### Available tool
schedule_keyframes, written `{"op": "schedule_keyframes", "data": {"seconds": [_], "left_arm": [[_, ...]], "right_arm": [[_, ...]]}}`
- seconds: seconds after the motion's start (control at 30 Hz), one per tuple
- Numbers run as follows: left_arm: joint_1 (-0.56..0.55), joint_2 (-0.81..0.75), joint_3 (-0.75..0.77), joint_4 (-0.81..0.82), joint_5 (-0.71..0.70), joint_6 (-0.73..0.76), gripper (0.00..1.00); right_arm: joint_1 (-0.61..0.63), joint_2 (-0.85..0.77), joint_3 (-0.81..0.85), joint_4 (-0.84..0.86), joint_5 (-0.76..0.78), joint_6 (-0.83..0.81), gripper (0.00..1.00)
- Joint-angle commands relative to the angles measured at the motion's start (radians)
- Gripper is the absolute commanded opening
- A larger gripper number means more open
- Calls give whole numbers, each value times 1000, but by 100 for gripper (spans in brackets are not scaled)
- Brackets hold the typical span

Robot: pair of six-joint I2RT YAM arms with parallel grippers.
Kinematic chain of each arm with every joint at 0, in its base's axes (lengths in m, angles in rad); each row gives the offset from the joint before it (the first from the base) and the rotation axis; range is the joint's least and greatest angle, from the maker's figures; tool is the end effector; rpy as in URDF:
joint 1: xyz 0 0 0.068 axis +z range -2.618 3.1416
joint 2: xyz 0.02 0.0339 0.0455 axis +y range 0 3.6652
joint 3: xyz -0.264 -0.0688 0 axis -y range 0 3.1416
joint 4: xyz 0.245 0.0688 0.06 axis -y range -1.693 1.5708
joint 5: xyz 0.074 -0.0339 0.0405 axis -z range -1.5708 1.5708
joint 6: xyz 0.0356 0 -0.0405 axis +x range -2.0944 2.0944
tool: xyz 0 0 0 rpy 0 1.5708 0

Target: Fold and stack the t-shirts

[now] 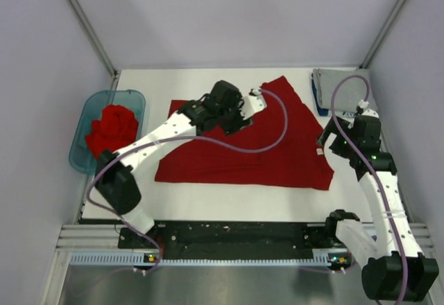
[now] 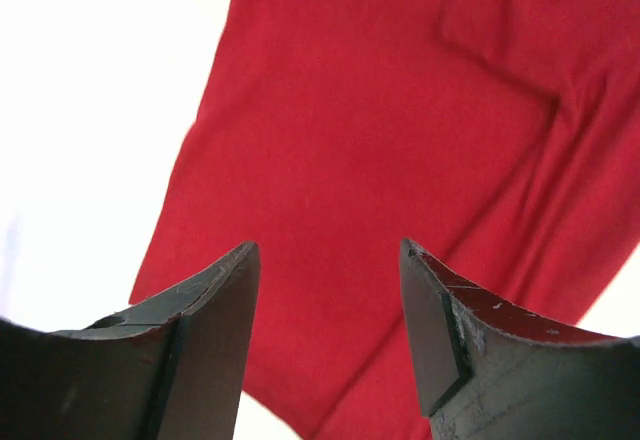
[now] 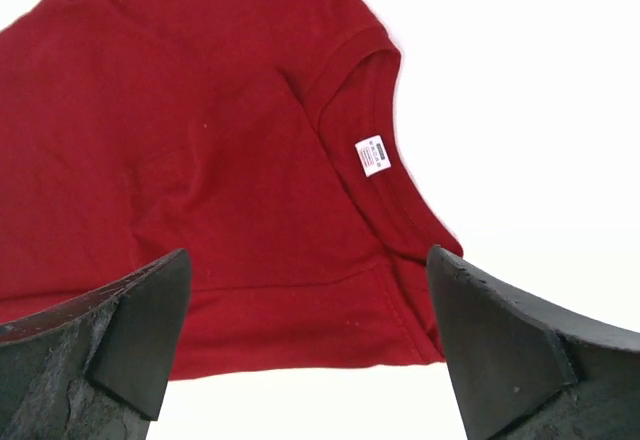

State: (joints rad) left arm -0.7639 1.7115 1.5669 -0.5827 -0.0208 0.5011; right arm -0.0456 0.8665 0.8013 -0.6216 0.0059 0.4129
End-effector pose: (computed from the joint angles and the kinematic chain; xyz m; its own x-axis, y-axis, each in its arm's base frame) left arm 0.2821 -0.2692 0.3261 -0.0942 0.7554 -0.6485 0.8274 0.4217 0.3710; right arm 0.1820 -0.0085 0.2891 -0.5601 0.4272 -0.7098 0.3001 0.9032 0.3069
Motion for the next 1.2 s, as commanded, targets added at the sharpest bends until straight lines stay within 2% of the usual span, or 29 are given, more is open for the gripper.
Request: {"op": "schedule_keyframes", "data": {"seconds": [0.0, 0.03, 0.07, 0.17, 0.33, 0.4, 0.57, 0.63, 0.77, 1.07, 1.17], "left_arm": [[107, -183, -164, -150, 148, 100, 63], [141, -223, -200, -164, 174, 100, 63], [171, -255, -240, -172, 183, 99, 63], [268, -360, -367, -184, 180, 106, 63], [373, -449, -531, -187, 173, 122, 63], [382, -470, -594, -186, 135, 135, 63], [383, -512, -743, -204, 44, 174, 62], [383, -513, -781, -203, 30, 178, 62], [385, -521, -829, -161, -22, 179, 63], [385, -507, -852, -97, 79, 223, 63], [394, -513, -863, -94, 125, 255, 64]], "right_arm": [[7, -12, -7, 29, -94, -71, 99], [6, -14, -19, 70, -89, 7, 99], [7, -20, -20, 95, -17, 118, 99], [-20, -62, 6, 94, -128, 174, 99], [-22, -178, -46, 106, -251, 250, 99], [-22, -184, -54, 42, -256, 268, 91], [-22, -170, -71, -274, -40, 401, 77], [-22, -162, -94, -352, -11, 440, 72], [-20, -150, -151, -365, 60, 495, 72], [-20, -20, -181, -282, 72, 487, 63], [-20, -6, -201, -225, 69, 492, 63]]}}
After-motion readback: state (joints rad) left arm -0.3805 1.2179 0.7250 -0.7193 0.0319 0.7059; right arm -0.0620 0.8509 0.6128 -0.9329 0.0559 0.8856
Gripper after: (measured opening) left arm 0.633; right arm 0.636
